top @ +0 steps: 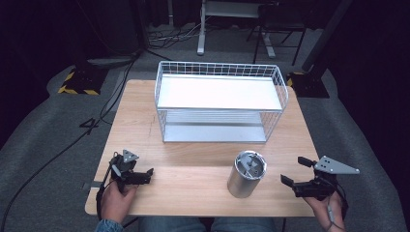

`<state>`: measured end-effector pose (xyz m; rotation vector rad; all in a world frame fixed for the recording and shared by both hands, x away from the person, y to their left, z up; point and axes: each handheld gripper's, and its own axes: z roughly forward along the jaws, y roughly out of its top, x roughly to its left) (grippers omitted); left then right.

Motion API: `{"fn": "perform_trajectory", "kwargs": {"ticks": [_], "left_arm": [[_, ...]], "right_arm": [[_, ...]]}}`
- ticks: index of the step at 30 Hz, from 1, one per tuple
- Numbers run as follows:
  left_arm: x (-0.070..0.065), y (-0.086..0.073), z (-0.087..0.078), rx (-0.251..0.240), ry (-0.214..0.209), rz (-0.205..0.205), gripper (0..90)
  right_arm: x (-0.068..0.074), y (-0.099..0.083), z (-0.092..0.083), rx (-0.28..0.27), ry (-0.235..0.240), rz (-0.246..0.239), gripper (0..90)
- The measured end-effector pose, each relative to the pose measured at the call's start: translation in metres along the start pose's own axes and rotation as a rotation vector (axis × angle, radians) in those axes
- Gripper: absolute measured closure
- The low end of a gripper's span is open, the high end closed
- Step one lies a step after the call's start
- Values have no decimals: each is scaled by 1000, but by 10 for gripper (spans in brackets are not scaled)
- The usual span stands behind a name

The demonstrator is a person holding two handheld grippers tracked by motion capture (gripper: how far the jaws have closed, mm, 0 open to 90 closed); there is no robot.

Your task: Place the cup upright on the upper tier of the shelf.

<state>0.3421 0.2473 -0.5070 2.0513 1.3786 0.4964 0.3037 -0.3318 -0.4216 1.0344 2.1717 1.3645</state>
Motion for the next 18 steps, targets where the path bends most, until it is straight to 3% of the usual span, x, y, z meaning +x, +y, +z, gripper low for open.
{"fn": "perform_trajectory", "kwargs": {"ticks": [18], "left_arm": [[0,0,0,-1,-1,0,2]], "right_arm": [[51,25,4,-38,152,-105,0]]}}
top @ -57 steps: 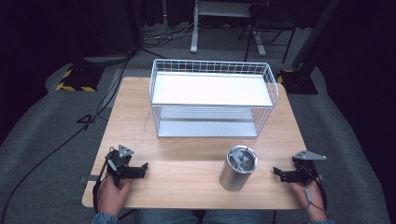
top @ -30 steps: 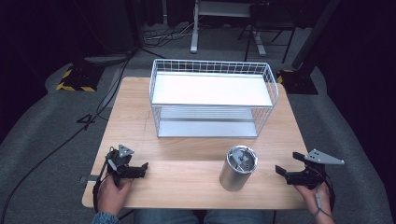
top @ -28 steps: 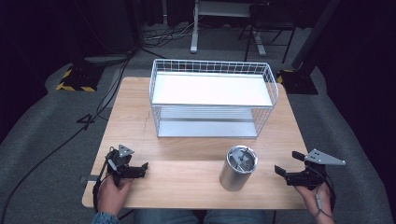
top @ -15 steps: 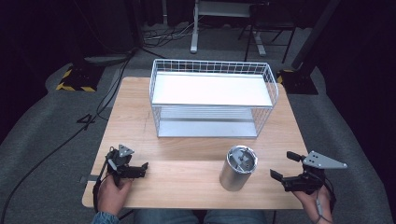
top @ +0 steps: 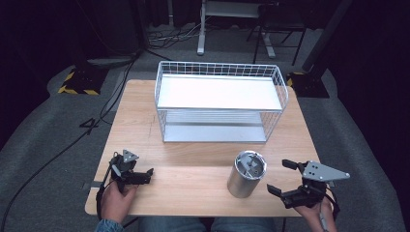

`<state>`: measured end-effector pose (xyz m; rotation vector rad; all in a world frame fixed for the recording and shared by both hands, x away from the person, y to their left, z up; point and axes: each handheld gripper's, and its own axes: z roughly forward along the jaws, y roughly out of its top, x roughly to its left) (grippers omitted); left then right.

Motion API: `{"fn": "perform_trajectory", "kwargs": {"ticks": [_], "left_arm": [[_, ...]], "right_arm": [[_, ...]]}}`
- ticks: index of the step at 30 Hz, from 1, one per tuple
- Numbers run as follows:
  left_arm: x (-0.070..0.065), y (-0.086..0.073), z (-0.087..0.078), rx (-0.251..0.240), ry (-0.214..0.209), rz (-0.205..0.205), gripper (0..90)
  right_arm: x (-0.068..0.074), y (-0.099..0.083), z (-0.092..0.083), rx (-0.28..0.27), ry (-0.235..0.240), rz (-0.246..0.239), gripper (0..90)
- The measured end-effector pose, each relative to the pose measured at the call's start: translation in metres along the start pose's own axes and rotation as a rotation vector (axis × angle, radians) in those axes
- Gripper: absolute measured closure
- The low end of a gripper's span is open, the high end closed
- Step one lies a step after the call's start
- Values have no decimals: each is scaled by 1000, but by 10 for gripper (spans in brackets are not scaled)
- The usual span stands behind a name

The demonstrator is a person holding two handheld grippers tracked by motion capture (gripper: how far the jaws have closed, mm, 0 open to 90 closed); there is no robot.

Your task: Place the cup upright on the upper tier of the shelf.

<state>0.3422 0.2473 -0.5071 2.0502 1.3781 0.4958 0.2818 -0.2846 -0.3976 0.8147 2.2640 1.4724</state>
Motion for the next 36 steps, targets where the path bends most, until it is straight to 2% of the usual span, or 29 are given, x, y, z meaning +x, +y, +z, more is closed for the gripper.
{"fn": "perform_trajectory", "kwargs": {"ticks": [3,7,14,20,29,36], "left_arm": [[0,0,0,0,0,0,3],[0,0,0,1,1,0,3],[0,0,0,0,0,0,3],[0,0,0,0,0,0,3],[0,0,0,0,0,0,2],[0,0,0,0,0,0,2]], "right_arm": [[6,2,6,-2,32,-12,0],[10,3,16,-3,50,-19,0],[11,4,31,22,34,-29,0],[11,3,49,40,42,-34,0],[12,0,65,35,65,-41,0],[13,-3,76,10,80,-48,0]]}}
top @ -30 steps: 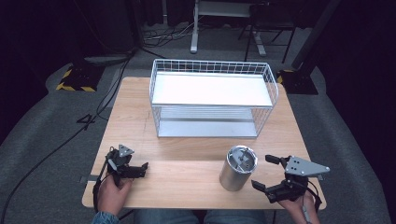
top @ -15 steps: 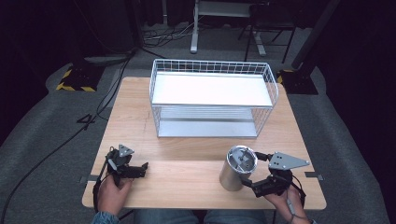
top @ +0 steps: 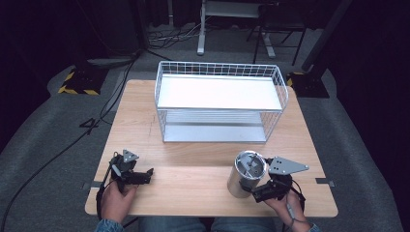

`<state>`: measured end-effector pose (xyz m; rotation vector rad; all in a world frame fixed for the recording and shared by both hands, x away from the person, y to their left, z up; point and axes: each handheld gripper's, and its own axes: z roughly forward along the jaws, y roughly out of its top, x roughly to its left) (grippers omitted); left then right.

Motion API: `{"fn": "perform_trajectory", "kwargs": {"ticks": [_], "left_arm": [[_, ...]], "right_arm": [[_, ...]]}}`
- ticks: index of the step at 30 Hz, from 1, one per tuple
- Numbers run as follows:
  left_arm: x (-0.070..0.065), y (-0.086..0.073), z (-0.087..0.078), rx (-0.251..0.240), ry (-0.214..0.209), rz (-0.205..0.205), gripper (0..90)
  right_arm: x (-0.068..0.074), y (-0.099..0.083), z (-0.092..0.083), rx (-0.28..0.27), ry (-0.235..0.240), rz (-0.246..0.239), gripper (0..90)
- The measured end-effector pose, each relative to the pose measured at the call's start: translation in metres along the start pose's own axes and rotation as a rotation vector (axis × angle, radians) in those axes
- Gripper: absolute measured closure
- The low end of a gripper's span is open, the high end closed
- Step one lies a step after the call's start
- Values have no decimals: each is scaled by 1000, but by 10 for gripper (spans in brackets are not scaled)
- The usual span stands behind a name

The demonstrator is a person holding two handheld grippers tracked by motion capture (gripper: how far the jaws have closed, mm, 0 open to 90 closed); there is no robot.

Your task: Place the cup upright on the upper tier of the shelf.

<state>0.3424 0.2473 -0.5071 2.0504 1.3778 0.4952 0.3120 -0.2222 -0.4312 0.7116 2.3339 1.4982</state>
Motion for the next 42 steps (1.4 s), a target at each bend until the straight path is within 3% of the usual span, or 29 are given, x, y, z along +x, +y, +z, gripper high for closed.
{"fn": "perform_trajectory", "kwargs": {"ticks": [4,10,15,32,42], "left_arm": [[0,0,0,0,0,0,2],[0,0,0,0,0,0,3],[0,0,0,1,1,0,2],[0,0,0,0,0,0,2],[0,0,0,0,0,0,2]], "right_arm": [[-1,-2,5,2,-2,-11,0],[-3,-7,13,-16,15,18,0],[-2,-8,19,16,12,-2,2],[-1,-7,17,27,1,-25,35],[1,5,13,58,1,-43,37]]}}
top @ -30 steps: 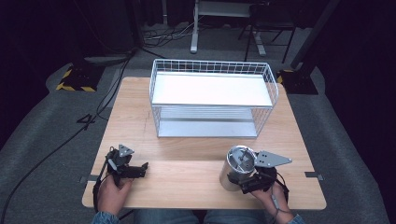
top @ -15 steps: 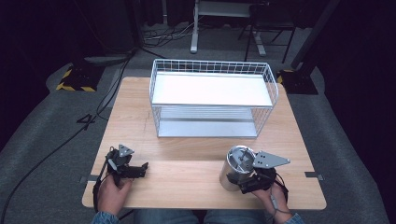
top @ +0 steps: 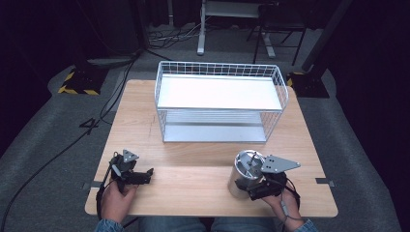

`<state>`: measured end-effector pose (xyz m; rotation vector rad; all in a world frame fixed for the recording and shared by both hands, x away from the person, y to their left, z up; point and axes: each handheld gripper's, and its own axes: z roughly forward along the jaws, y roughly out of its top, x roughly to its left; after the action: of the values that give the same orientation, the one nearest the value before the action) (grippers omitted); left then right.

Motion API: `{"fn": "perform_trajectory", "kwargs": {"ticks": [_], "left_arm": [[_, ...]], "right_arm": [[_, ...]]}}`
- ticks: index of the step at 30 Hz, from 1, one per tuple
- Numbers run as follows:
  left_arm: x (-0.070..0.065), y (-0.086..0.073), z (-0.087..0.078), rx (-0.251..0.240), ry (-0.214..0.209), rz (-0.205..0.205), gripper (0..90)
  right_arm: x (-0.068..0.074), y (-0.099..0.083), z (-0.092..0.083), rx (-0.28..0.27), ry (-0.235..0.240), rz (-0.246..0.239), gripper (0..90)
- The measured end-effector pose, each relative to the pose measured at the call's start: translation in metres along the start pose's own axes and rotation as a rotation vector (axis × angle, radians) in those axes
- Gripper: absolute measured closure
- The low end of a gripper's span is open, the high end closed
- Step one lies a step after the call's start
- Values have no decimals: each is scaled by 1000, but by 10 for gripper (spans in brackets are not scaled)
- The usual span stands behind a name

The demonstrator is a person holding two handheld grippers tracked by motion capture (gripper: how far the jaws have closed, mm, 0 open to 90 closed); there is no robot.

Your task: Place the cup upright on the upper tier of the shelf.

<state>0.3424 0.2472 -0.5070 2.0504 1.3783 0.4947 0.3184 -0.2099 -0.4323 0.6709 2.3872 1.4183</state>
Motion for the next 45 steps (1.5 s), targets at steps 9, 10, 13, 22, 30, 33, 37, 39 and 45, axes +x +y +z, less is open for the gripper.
{"fn": "perform_trajectory", "kwargs": {"ticks": [9,10,13,22,30,33,37,39,45], "left_arm": [[0,0,0,0,0,0,2],[0,0,0,0,-1,0,2],[0,0,0,0,0,0,2],[0,0,0,0,0,0,2],[0,0,0,0,-1,0,3],[0,0,0,0,1,0,3],[0,0,0,0,0,0,2],[0,0,0,0,0,0,3],[0,0,0,0,1,1,3]], "right_arm": [[1,20,-10,-9,-10,-23,37],[0,22,-11,-10,-11,-27,37],[-1,30,-15,-13,-9,-25,37],[-9,51,-26,-8,-17,-8,37],[-14,64,-32,-20,-30,-12,37],[-16,70,-34,-22,-34,-15,37],[-18,80,-37,-25,-37,-19,37],[-19,83,-38,-25,-40,-22,37],[-21,100,-42,-27,-53,-36,37]]}}
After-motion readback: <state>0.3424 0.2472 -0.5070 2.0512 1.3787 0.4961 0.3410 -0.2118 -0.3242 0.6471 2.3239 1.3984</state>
